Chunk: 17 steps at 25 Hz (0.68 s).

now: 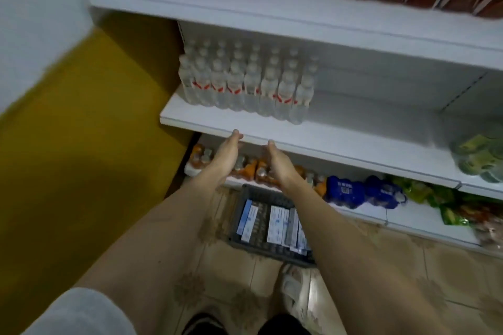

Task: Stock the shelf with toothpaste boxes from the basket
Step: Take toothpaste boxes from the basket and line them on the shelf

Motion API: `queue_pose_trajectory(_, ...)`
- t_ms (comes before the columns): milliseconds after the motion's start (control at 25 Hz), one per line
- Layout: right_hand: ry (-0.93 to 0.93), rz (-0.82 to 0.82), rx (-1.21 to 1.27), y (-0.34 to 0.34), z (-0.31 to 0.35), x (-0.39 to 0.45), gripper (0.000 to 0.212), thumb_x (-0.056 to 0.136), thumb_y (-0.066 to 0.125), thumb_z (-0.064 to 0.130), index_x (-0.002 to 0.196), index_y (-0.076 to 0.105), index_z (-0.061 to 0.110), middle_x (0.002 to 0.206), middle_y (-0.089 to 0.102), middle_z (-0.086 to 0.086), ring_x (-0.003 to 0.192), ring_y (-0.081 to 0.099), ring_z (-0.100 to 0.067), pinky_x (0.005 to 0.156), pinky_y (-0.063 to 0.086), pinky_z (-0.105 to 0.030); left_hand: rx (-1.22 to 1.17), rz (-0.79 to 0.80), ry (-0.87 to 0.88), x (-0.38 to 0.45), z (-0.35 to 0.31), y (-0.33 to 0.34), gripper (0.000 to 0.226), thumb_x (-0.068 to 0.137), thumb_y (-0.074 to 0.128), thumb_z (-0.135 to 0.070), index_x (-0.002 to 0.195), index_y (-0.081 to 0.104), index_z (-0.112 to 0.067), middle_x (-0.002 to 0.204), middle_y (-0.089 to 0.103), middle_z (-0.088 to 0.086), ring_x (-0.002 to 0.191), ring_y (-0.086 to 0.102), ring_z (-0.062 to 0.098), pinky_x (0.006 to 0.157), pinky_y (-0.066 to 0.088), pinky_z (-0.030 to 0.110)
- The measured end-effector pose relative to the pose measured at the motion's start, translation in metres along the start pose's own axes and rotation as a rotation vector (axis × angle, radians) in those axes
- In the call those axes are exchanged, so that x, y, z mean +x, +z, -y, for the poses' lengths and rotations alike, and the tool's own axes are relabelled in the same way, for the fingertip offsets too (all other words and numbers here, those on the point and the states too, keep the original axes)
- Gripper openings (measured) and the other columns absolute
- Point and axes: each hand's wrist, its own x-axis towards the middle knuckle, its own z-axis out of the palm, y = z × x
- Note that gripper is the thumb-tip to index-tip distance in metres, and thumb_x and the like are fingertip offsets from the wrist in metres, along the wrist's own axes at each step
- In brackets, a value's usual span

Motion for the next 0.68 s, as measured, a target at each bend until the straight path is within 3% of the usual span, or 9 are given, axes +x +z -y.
queue_pose_trajectory(200, 0.278, 0.035, 0.080, -0.051, -0.119, 0.052, 0.061, 0.102, 0.029, 0.055, 0.151, 0.035, 0.019, 0.156, 0.034, -0.002, 0.140, 0.037, -0.025, 0.116, 0.030, -0.042, -0.062, 0.041, -0.306, 0.065, 0.117, 0.074, 0.052, 0.099, 0.042, -0.049, 0.134, 0.054, -0.014, 0.135, 0.058, 0.008, 0.120, 0.057, 0.025, 0.090, 0.050, 0.031)
queue_pose_trajectory(280, 0.397, 0.048, 0.085, -0.058, -0.169, 0.076, 0.061, 0.101, 0.031, 0.055, 0.149, 0.039, 0.018, 0.152, 0.041, -0.003, 0.132, 0.044, -0.025, 0.111, 0.035, -0.040, 0.001, 0.037, -0.404, 0.087, 0.169, 0.093, 0.046, 0.102, 0.042, -0.041, 0.134, 0.054, -0.009, 0.138, 0.054, 0.010, 0.125, 0.053, 0.029, 0.102, 0.047, 0.042)
queue_pose_trajectory(360, 0.515, 0.047, 0.063, -0.058, -0.226, 0.107, 0.062, 0.100, 0.033, 0.057, 0.147, 0.043, 0.018, 0.149, 0.046, -0.004, 0.128, 0.047, -0.025, 0.110, 0.034, -0.041, 0.076, 0.042, -0.462, 0.111, 0.222, 0.108, 0.039, 0.105, 0.038, -0.026, 0.136, 0.050, -0.005, 0.140, 0.050, 0.013, 0.128, 0.047, 0.029, 0.112, 0.035, 0.043)
queue_pose_trajectory(400, 0.564, 0.038, 0.051, -0.055, -0.255, 0.125, 0.060, 0.100, 0.035, 0.055, 0.145, 0.046, 0.016, 0.147, 0.048, -0.007, 0.127, 0.048, -0.026, 0.111, 0.034, -0.043, 0.109, 0.020, -0.505, 0.124, 0.248, 0.115, 0.034, 0.106, 0.038, -0.022, 0.132, 0.051, -0.005, 0.131, 0.052, 0.011, 0.122, 0.049, 0.026, 0.110, 0.034, 0.037)
queue_pose_trajectory(480, 0.637, 0.032, 0.036, -0.047, -0.312, 0.164, 0.049, 0.102, 0.041, 0.043, 0.137, 0.052, 0.010, 0.139, 0.054, -0.016, 0.118, 0.054, -0.029, 0.107, 0.038, -0.042, 0.175, -0.030, -0.580, 0.163, 0.313, 0.130, 0.026, 0.105, 0.039, -0.019, 0.100, 0.059, -0.003, 0.095, 0.049, 0.007, 0.091, 0.050, 0.021, 0.089, 0.037, 0.032)
queue_pose_trajectory(520, 0.651, 0.041, 0.005, -0.042, -0.341, 0.184, 0.043, 0.103, 0.042, 0.036, 0.133, 0.054, 0.008, 0.133, 0.057, -0.018, 0.113, 0.057, -0.029, 0.101, 0.043, -0.038, 0.206, -0.041, -0.610, 0.185, 0.347, 0.138, 0.030, 0.105, 0.038, -0.017, 0.084, 0.055, -0.004, 0.083, 0.045, 0.007, 0.077, 0.047, 0.018, 0.079, 0.035, 0.031)
queue_pose_trajectory(560, 0.641, 0.055, -0.040, -0.035, -0.367, 0.204, 0.037, 0.103, 0.043, 0.029, 0.128, 0.057, 0.007, 0.125, 0.061, -0.017, 0.105, 0.060, -0.025, 0.091, 0.048, -0.032, 0.212, -0.033, -0.638, 0.205, 0.382, 0.145, 0.029, 0.105, 0.038, -0.016, 0.083, 0.054, -0.004, 0.081, 0.047, 0.007, 0.073, 0.046, 0.016, 0.075, 0.034, 0.029)
queue_pose_trajectory(640, 0.556, 0.100, -0.158, -0.016, -0.424, 0.249, 0.027, 0.102, 0.045, 0.022, 0.120, 0.060, 0.008, 0.109, 0.061, -0.011, 0.085, 0.058, -0.015, 0.066, 0.045, -0.020, 0.221, -0.020, -0.620, 0.240, 0.447, 0.157, 0.027, 0.103, 0.040, -0.017, 0.117, 0.058, -0.003, 0.113, 0.059, 0.012, 0.096, 0.055, 0.021, 0.082, 0.038, 0.028)
queue_pose_trajectory(680, 0.500, 0.129, -0.224, -0.003, -0.456, 0.278, 0.028, 0.101, 0.046, 0.021, 0.122, 0.060, 0.007, 0.109, 0.061, -0.010, 0.081, 0.056, -0.012, 0.061, 0.043, -0.018, 0.237, -0.024, -0.594, 0.260, 0.481, 0.163, 0.035, 0.103, 0.042, -0.019, 0.134, 0.051, -0.005, 0.131, 0.055, 0.013, 0.113, 0.054, 0.025, 0.091, 0.039, 0.028)
